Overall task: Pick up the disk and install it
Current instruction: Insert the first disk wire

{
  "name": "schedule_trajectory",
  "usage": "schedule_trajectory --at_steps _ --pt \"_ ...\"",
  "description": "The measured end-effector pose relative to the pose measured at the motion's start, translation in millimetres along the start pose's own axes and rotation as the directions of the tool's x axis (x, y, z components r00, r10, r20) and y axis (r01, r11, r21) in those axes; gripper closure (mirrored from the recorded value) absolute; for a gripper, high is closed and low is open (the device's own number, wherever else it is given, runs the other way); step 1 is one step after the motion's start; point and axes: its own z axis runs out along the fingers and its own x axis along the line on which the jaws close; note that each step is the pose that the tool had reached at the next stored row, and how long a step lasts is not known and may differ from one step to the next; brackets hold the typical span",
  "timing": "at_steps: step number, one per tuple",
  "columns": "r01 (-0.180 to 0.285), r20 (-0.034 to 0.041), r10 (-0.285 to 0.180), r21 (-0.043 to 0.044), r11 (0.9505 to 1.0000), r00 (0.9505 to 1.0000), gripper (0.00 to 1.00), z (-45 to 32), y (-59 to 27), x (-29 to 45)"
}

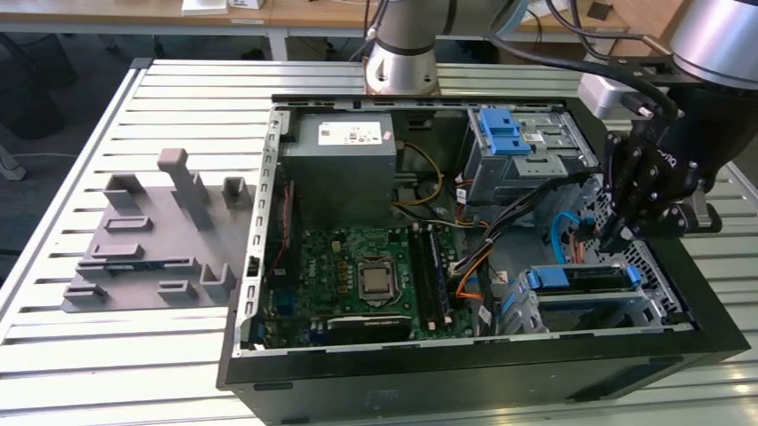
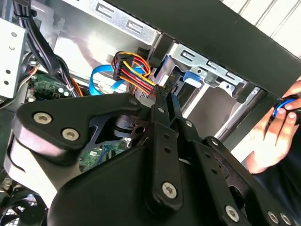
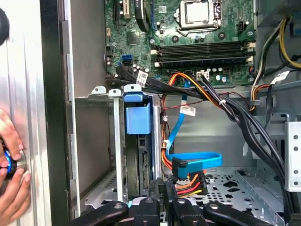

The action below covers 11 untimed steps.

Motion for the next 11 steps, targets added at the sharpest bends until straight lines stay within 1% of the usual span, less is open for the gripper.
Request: schedule_trajectory --at_steps 3,5,7,10,11 --pt "0.003 0.0178 -0.003 -0.0003 1.0 0.9998 0.83 0.7 1.2 3.0" --pt "0.005 0.0265 -0.005 -0.0003 1.0 0.9996 0.83 1.1 1.6 5.2" --pt "0.006 0.0298 -0.006 -0.0001 1.0 0.9995 0.83 1.5 1.5 7.4" --pt "0.009 0.0323 -0.009 0.0002 1.0 0.9994 0.83 2.8 1.5 11.3" --pt "0.01 0.0345 -0.01 0.0004 0.9999 0.9994 0.83 3.2 1.5 12.2"
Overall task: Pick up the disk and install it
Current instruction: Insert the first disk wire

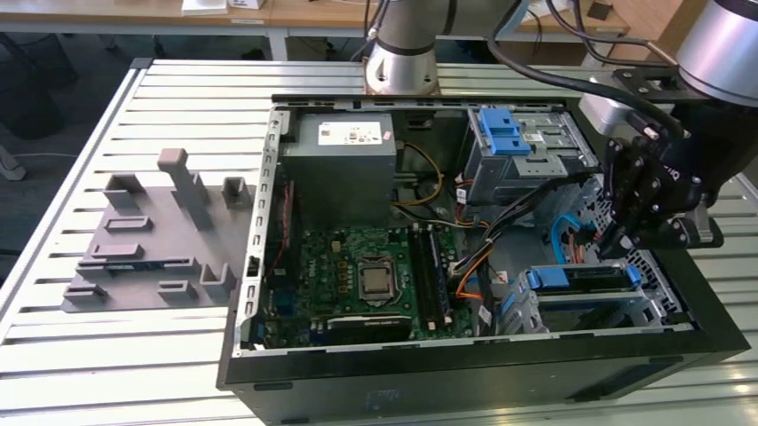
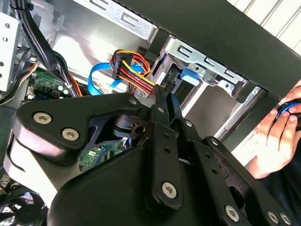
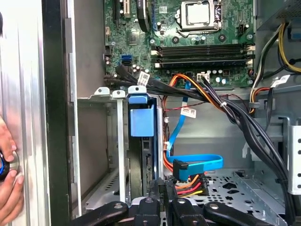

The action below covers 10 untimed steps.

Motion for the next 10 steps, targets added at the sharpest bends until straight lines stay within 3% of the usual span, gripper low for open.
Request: schedule_trajectory --at_steps 3,10 --pt "0.007 0.008 -0.007 0.0014 1.0 0.9999 0.83 0.9 0.2 0.9" --pt "0.018 0.0101 -0.018 0.0029 0.9998 0.9998 0.83 2.9 0.2 5.3"
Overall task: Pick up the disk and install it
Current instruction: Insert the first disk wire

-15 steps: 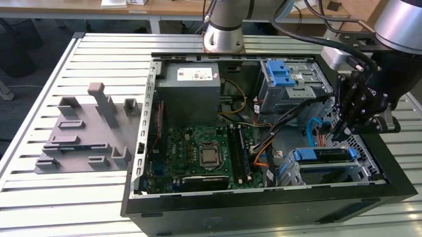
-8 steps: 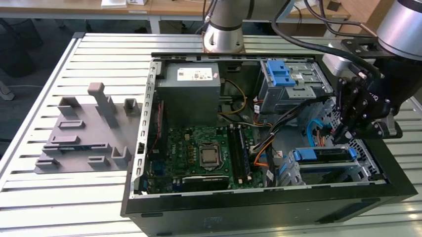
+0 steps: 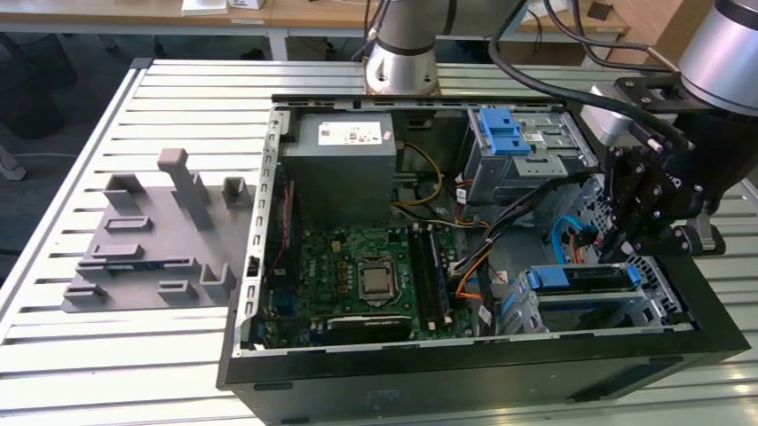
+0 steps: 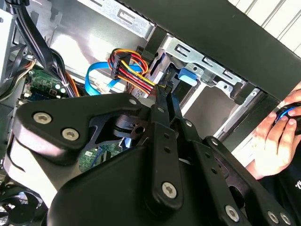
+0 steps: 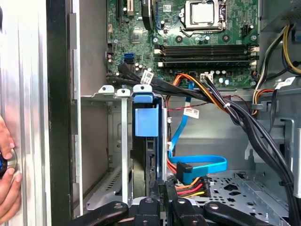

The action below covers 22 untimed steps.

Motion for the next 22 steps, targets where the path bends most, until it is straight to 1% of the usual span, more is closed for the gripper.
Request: schedule_trajectory --at_steps 3,6,11,16,18,19,22 --pt "0.001 0.0012 -0.001 0.0004 1.0 1.0 0.83 0.2 0.2 0.8" --pt "0.003 0.0057 -0.003 0.0013 1.0 1.0 0.83 0.7 1.0 1.5" --pt "0.007 0.0079 -0.007 0.0024 1.0 0.9999 0.83 1.5 1.8 3.2" --pt "0.008 0.0175 -0.008 0.0026 1.0 0.9998 0.83 3.3 3.6 7.8" --pt "0.009 0.019 -0.009 0.0031 1.0 0.9998 0.83 3.8 4.0 8.5" --pt "0.009 0.0195 -0.009 0.0043 1.0 0.9998 0.83 4.0 4.4 8.5" --pt "0.008 0.0225 -0.008 0.0137 0.9999 0.9997 0.83 4.6 5.6 8.5"
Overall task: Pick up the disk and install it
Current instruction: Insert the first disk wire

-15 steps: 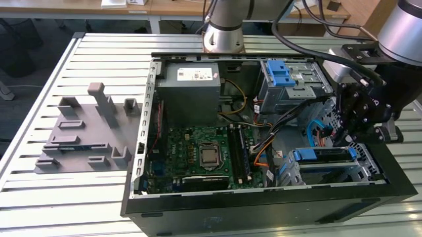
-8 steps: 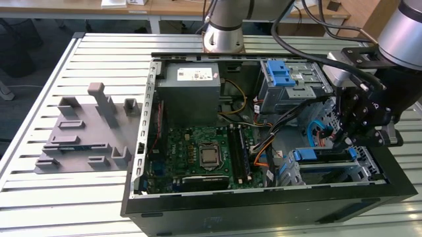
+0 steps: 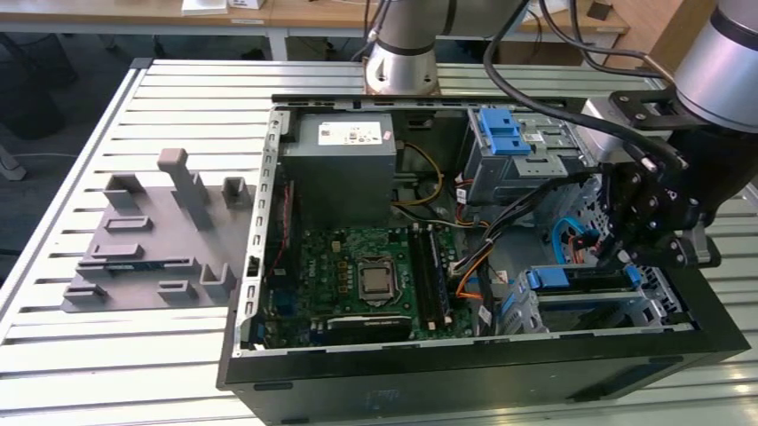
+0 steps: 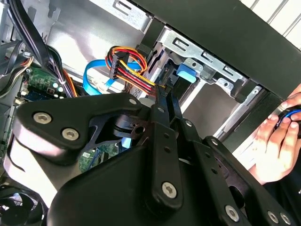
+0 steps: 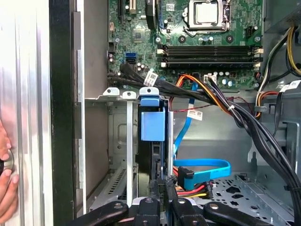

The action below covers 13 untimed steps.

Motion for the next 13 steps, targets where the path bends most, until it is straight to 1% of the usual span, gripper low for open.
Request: schedule_trajectory --at_steps 4,13 --pt "-0.002 0.0003 0.002 0.0003 1.0 1.0 0.83 1.7 0.2 -0.1" --pt "-0.009 0.0002 0.009 -0.0002 1.0 1.0 0.83 3.0 0.5 0.3"
